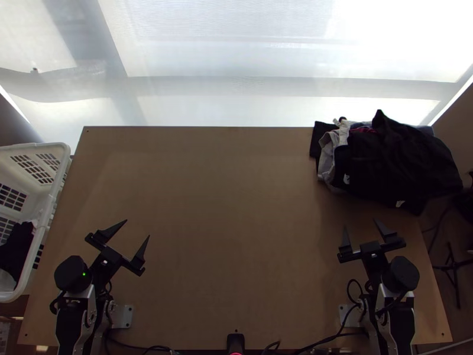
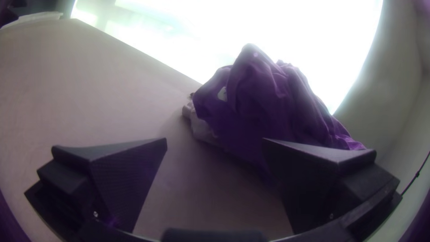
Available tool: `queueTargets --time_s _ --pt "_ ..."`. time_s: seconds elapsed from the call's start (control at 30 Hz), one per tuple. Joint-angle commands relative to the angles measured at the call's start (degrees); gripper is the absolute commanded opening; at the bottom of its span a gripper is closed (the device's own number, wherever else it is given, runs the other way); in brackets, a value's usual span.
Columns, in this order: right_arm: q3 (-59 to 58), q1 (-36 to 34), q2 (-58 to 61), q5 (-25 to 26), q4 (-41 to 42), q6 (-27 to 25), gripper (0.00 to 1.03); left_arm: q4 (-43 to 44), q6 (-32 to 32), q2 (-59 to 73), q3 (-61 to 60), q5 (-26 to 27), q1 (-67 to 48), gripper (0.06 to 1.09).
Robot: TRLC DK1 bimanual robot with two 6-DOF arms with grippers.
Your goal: Fold the t-shirt
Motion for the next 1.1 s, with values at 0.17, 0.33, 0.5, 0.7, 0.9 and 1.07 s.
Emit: queueTargets --time_s 0.17,0.33,0.5,0.7,0.9,1.07 --pt "0.1 5.1 -0.1 -0.1 0.0 0.0 0.98 0.0 0.0 0.0 0.0 0.0 0.0 1.04" --pt "0.0 5.8 0.0 -1.5 -0.3 0.0 0.98 0.0 0.0 0.0 0.0 0.0 0.0 1.04" --pt "0.0 7.5 -0.1 -3.2 -0.7 0.0 0.98 0.1 -0.2 0.0 0.0 0.2 -0.2 1.04" --pt "0.1 7.6 0.0 -4.5 -1.1 0.0 0.98 0.4 -0.6 -0.1 0.0 0.4 -7.8 1.04" --pt "-0.1 4.4 1.3 -5.4 -1.4 0.4 0.98 0.3 -0.4 0.0 0.0 0.4 -10.3 1.04" --pt "-0.1 4.3 1.4 -5.5 -1.4 0.5 0.98 -0.2 -0.3 0.4 0.1 0.4 -12.5 1.04"
